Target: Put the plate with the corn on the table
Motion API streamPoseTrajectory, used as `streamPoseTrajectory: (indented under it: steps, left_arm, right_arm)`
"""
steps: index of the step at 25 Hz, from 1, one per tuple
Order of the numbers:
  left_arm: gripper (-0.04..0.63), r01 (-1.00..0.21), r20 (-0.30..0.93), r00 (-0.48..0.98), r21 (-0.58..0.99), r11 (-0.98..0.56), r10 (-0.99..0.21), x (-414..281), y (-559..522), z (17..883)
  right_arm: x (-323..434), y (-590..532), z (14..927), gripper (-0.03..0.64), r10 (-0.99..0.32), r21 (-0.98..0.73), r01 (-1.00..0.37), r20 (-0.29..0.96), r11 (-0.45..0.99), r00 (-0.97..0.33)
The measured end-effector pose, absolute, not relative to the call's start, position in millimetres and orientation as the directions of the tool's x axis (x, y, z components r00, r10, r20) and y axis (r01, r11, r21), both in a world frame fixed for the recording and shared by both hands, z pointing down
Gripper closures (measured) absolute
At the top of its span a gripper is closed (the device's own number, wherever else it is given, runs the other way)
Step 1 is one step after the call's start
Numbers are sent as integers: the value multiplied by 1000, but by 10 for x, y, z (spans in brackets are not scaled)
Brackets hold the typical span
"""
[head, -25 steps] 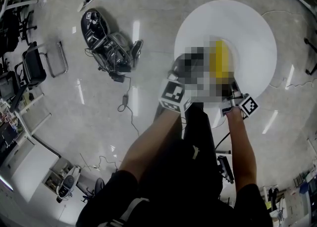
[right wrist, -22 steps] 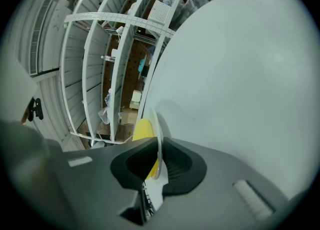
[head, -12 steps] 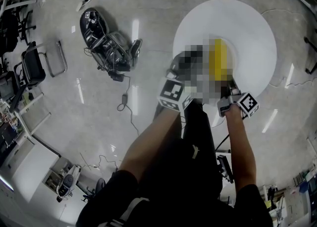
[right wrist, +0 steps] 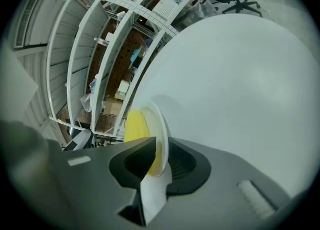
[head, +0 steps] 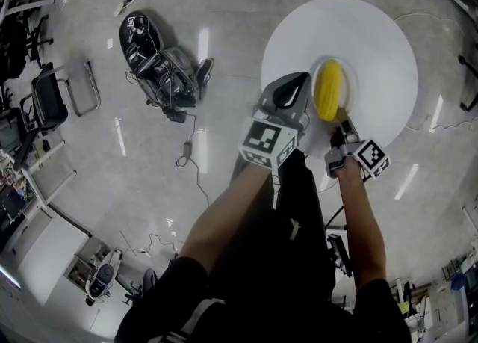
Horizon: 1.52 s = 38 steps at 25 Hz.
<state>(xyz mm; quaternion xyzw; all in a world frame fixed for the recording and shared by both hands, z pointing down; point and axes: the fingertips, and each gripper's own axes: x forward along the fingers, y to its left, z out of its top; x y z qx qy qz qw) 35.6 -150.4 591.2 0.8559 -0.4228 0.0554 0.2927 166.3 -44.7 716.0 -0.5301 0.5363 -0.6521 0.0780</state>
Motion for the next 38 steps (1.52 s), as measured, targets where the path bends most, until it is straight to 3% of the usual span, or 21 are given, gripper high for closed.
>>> streamPoseTrajectory:
  steps: [15,38]
  left_arm:
    - [591,-745,343,649,468,-476,-679,366,-1446,5965]
    - [591,-741,350,654,474,-476,-670,421,-1468,5995]
  right_arm:
    - [1645,-353,7217,531,-554,-702,-593,696,-394,-457]
    - [1780,-393,7157,505,-543,-692,-627,701,-359,-463]
